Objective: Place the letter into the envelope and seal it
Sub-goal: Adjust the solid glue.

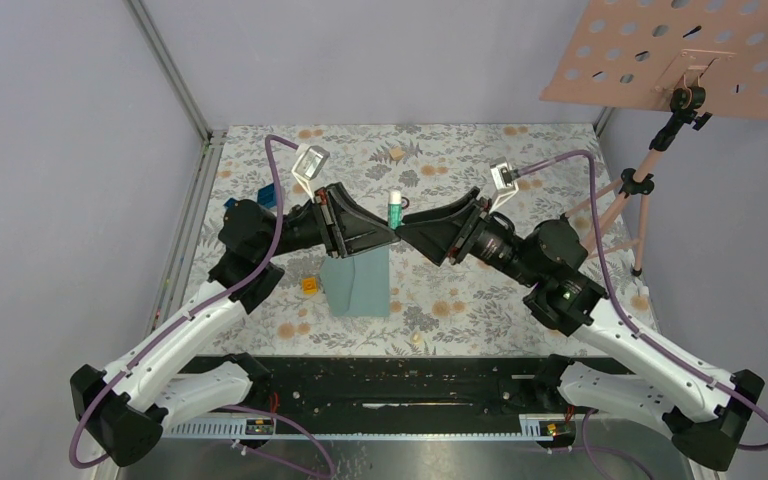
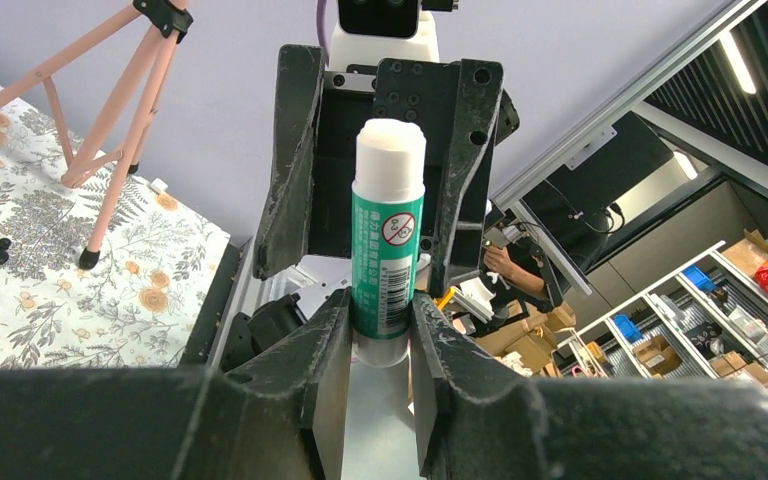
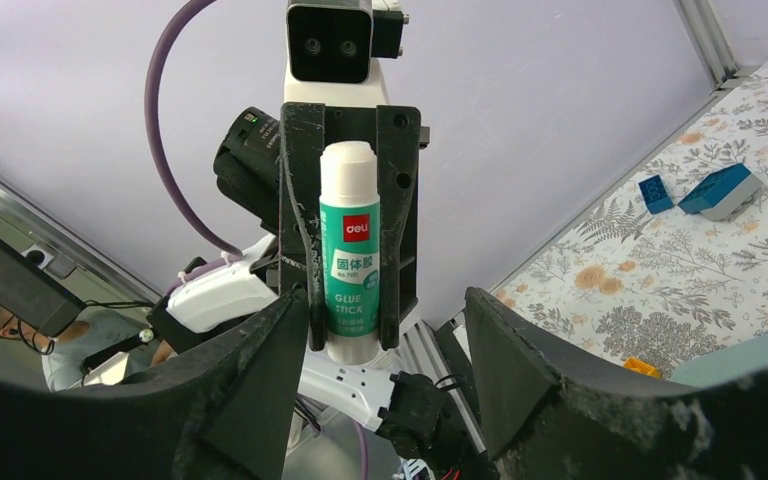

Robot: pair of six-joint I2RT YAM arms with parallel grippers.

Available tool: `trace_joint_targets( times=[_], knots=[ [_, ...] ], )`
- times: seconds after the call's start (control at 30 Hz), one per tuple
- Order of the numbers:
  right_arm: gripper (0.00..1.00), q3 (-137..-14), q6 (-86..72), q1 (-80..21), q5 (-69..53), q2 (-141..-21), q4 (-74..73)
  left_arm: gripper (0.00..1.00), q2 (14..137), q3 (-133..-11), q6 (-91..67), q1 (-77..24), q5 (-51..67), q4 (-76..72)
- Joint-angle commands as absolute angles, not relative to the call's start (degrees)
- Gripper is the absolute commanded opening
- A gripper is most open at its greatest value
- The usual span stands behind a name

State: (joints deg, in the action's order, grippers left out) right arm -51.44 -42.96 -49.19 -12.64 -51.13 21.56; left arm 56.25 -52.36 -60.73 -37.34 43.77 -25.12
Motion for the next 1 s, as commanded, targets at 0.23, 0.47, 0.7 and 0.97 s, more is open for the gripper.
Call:
trace_joint_targets(
  times=[0.23, 0.47, 0.7, 0.97],
  knots=[
    [0.66, -55.8, -41.6, -49.6, -13.4, -54.2, 25.6, 0.0, 54.7, -52.5, -61.1, -37.3, 43.1, -27.8],
    [0.51, -57.0, -41.6, -49.6, -13.8, -55.4, 26.5, 0.0, 54.3, -52.3, -61.0, -37.3, 43.6, -27.7],
    [0.0, -57.7, -41.8, -49.6, -15.9, -56.0, 26.7, 0.0, 53.9, -52.6, -60.3, -37.3, 43.7, -26.9],
    [0.0, -62.2, -36.2, -48.9, -17.1, -54.7, 14.5, 0.85, 52.9, -60.6, -47.5, -35.4, 45.8, -4.8]
  ],
)
